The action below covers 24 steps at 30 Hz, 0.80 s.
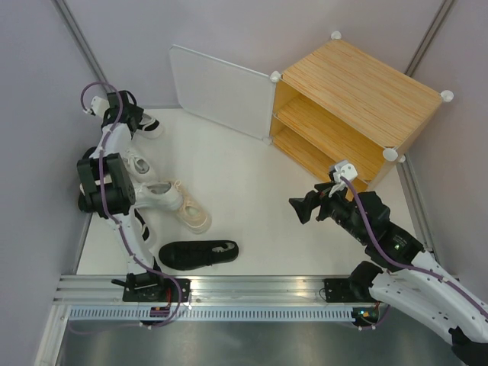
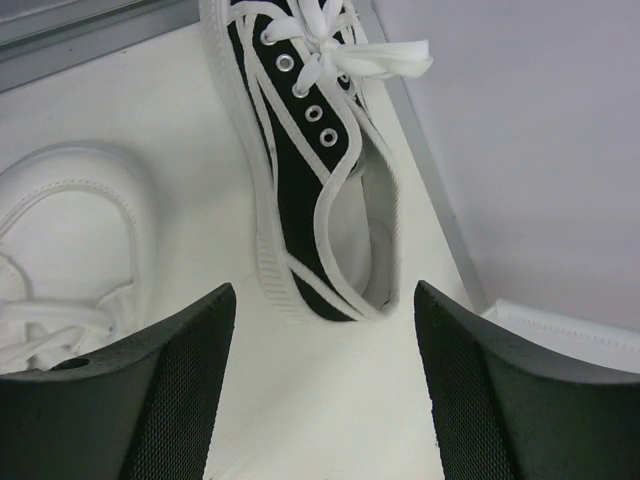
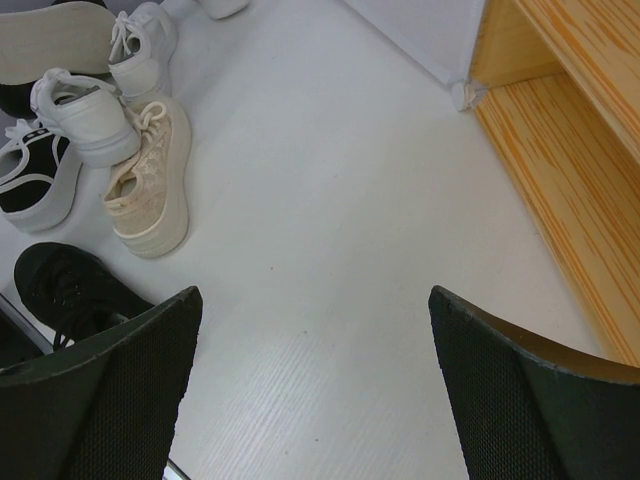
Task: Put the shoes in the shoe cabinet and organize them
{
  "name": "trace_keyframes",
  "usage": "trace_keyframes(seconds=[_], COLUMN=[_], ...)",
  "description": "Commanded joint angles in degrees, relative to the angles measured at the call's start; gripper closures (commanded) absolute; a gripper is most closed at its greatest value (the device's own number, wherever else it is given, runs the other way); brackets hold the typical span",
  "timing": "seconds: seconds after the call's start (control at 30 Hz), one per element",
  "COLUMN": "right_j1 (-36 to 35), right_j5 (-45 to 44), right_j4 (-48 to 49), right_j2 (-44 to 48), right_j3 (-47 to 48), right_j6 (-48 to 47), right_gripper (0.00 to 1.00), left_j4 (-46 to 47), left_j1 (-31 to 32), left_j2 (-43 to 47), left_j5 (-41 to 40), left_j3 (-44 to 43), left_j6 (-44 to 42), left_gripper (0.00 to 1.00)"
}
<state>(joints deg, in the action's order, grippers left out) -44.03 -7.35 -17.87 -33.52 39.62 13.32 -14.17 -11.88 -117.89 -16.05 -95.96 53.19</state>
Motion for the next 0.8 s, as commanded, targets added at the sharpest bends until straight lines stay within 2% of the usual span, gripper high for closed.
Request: trace_keyframes(seconds=[0.0,0.2,0.33,0.4,0.43,0.47,0.53,0.57,0.77], right_j1=[-0.18,-0.18,-0.18,-0.18,-0.18,-0.27,-0.18,-0.18,-0.18], right_j5=[0.24,0.5,0.76,1.11,1.2,1.38,1.99,2.08,2.26], right_j4=[0.64,0.9,1.69,2.05,2.22,2.48,2.66,2.66,2.14], right_j2=[-0.58,-2.43,-3.57,-4.27,-4.36,-4.71,-4.54,-4.19,-0.85], right_j3=[-0.24,-0.06,-0.15,-0.15,-0.24,-0.24,-0.15,-0.15,-0.24], right_j6=[0.65,1.09,1.44,1.53,1.53,1.71,1.97,1.97,1.62], right_gripper=[0.02,0.02,0.02,0.02,0.02,0.02,0.02,0.02,0.02], left_j4=[-0.68,-3.84,-5.77,-6.83,-7.01,-7.44,-7.62,-7.62,-8.76], left_j1=[-0.07,-0.16,0.01,-0.07,-0.16,-0.16,-0.16,-0.07,1.77], left_j2=[-4.36,-12.79,-16.75,-17.64,-17.64,-17.47,-15.9,-15.19,-5.54], left_j5=[-0.38,0.67,1.46,2.43,2.69,3.22,3.92,4.88,7.44], left_j3=[-5.36,-14.15,-17.76,-18.64,-18.65,-18.39,-17.6,-17.07,-9.09], left_j6=[-1.51,-3.35,-3.7,-3.97,-4.14,-4.67,-5.37,-5.9,-9.86], left_gripper=[0.24,0.27,0.39,0.55,0.71,0.79,0.94,0.97,0.98])
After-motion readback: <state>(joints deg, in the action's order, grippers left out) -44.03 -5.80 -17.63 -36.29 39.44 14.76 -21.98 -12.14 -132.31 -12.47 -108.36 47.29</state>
